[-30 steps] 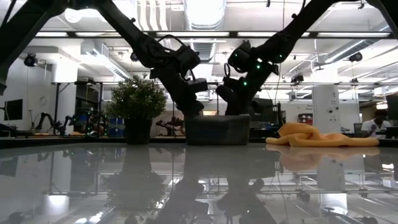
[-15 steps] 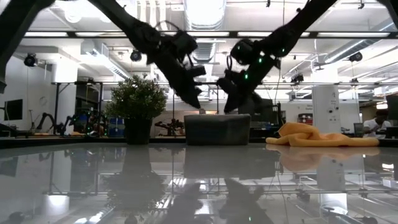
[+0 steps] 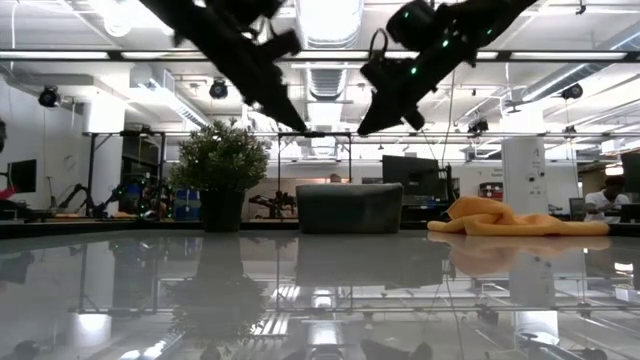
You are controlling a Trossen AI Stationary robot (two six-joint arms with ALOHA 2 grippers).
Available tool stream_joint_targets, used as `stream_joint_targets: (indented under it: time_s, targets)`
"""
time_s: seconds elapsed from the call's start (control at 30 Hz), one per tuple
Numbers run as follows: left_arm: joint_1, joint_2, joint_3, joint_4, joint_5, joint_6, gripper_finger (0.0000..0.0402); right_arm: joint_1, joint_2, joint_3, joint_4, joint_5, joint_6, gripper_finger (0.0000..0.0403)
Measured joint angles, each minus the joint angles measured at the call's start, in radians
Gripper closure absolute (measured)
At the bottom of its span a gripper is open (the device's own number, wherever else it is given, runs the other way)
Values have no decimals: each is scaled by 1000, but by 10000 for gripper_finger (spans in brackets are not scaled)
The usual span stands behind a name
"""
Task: Fold microfiber towels
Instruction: Fold the orange towel
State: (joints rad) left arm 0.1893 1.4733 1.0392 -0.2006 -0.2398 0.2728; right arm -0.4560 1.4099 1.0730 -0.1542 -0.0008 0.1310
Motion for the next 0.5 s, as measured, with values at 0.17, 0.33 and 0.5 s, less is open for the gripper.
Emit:
stream_joint_targets:
  time_s: [0.17,0.33,0.5]
  targets:
    - [-110,-114,-137,42,1,-41,402,97,-62,-27,-97,-4,45,394]
    - [-161,-188,-215,57,1,-62,402,140,-80,-13,-309,-5,161,380]
    - [-169,-219,-246,60,0,-86,402,140,-80,0,-607,87,281,329]
